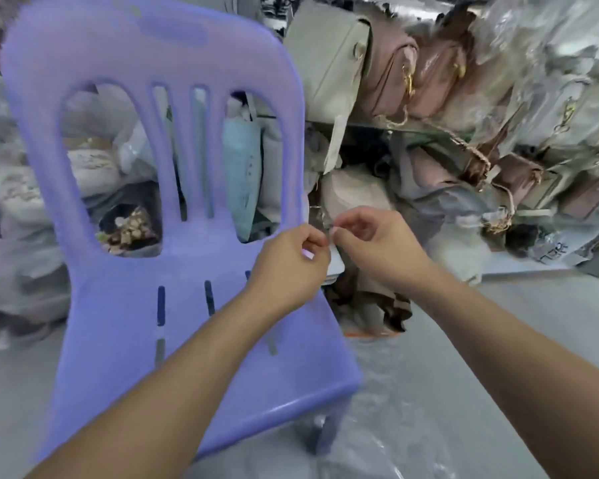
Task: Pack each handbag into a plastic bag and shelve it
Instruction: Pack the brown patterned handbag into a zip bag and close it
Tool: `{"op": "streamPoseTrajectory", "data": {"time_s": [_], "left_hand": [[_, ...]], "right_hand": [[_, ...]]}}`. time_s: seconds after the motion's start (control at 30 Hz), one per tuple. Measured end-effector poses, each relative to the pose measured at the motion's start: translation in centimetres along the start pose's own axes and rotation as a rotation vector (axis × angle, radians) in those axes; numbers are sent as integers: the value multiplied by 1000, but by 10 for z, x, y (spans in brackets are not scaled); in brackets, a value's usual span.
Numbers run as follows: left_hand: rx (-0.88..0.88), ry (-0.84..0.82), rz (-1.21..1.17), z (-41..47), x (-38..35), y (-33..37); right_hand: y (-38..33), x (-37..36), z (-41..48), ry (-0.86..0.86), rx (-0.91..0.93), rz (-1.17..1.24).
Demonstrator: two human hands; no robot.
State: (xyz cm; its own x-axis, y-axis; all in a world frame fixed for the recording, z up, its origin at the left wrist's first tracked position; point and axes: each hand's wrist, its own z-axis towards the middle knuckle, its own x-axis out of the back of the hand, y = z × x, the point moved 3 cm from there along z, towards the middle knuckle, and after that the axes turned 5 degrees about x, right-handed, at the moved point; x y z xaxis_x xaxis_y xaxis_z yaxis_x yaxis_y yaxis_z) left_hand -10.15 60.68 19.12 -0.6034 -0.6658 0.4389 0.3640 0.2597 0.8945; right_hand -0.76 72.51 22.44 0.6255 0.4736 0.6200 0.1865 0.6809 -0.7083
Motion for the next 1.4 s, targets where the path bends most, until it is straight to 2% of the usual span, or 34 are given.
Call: {"op": "streamPoseTrajectory", "data": {"time_s": [0.17, 0.23, 0.33, 0.47, 0.73, 0.93, 1.07, 1.27, 1.4], "left_hand": [[79, -3, -2, -13, -47, -15], [89, 30, 4, -18, -48, -25], [105, 105, 39, -31, -33, -52], [162, 251, 153, -55, 21, -94], [310, 570, 528, -157, 194, -149], [588, 694, 555, -259, 287, -215], [792, 856, 534, -319, 345, -267], [1187, 993, 656, -405, 370, -359], [1216, 1152, 471, -439, 376, -403]], "right_hand": [[40, -11, -18, -59, 7, -7], [47, -23, -16, -40, -3, 39], [38, -59, -9, -113, 18, 82], [-6, -126, -11, -242, 178, 108], [-145, -274, -62, -467, 478, 249], [-223, -362, -134, -658, 536, 290], [-255, -411, -177, -771, 438, 368], [-288, -485, -229, -893, 383, 402], [-298, -533, -262, -1004, 336, 357]]}}
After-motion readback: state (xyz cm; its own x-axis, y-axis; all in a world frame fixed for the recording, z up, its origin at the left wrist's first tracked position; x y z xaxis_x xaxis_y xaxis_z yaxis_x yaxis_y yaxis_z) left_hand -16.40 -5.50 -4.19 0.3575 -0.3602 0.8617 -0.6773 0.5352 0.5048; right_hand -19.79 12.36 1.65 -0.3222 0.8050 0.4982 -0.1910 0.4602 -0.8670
